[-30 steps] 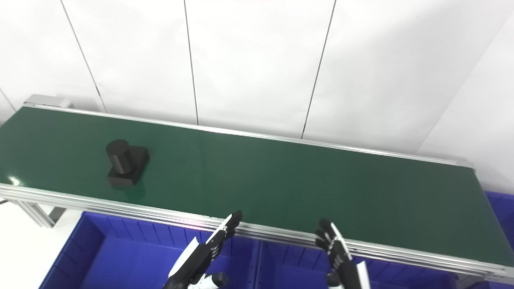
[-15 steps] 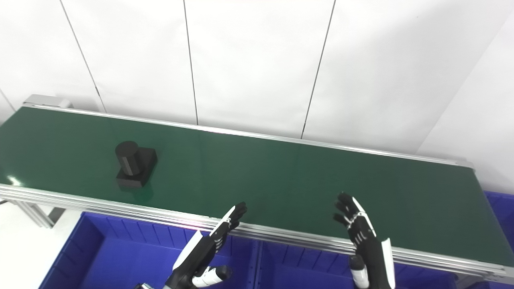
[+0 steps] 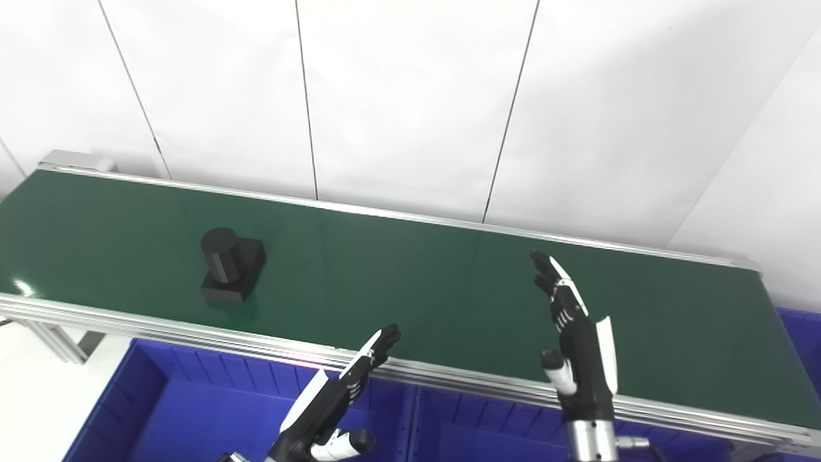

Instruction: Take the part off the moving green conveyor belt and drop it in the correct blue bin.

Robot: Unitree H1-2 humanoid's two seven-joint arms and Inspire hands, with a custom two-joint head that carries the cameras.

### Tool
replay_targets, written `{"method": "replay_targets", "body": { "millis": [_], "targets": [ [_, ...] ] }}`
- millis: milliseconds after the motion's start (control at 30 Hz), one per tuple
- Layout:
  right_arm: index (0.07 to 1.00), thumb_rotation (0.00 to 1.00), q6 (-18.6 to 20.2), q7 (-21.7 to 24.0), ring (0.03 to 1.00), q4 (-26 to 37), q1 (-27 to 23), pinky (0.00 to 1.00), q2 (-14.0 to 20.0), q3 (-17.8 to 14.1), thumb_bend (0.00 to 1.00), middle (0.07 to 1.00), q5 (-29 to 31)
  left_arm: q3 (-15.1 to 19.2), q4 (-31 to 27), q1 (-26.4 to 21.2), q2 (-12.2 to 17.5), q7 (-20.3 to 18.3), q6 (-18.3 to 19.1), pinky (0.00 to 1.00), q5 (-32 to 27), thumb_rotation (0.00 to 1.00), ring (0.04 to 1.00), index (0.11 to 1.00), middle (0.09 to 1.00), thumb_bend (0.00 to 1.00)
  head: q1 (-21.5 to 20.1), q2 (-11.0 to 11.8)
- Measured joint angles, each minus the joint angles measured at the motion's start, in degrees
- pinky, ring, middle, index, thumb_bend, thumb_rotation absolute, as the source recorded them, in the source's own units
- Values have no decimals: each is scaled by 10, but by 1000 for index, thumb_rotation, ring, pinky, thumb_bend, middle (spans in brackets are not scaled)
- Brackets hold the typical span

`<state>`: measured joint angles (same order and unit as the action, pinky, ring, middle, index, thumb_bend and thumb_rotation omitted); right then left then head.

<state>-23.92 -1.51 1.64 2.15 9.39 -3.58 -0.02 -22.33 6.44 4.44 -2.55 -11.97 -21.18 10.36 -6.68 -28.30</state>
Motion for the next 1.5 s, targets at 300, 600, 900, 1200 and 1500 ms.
{"method": "replay_targets", "body": {
  "millis": [300, 600, 900, 1200, 1500],
  "targets": [
    [851, 921, 2, 11, 855, -47, -57, 801, 14, -4, 881, 871, 14, 3, 49, -2, 1, 3, -7, 1000, 7, 832, 1000, 1000, 991, 872, 7, -3],
    [859, 931, 15, 11, 848, -63, -97, 781, 3, 12, 860, 869, -10, 16, 61, 12, 22, -2, -3, 998, -2, 836, 1000, 998, 996, 844, 18, -4],
    [869, 932, 27, 10, 841, -78, -136, 758, -17, 26, 843, 883, -37, 17, 57, 48, 58, -21, -1, 1000, -22, 820, 1000, 1000, 999, 833, 17, -11],
    [877, 912, 39, 8, 840, -106, -163, 767, -28, 40, 841, 888, -64, 13, 39, 54, 59, -24, 2, 987, -22, 825, 1000, 998, 997, 818, 25, -16],
    [877, 911, 55, 8, 817, -163, -238, 717, -32, 56, 860, 891, -89, -4, 17, 76, 57, -36, 23, 1000, -22, 826, 1000, 1000, 1000, 835, 33, -17]
  ]
}}
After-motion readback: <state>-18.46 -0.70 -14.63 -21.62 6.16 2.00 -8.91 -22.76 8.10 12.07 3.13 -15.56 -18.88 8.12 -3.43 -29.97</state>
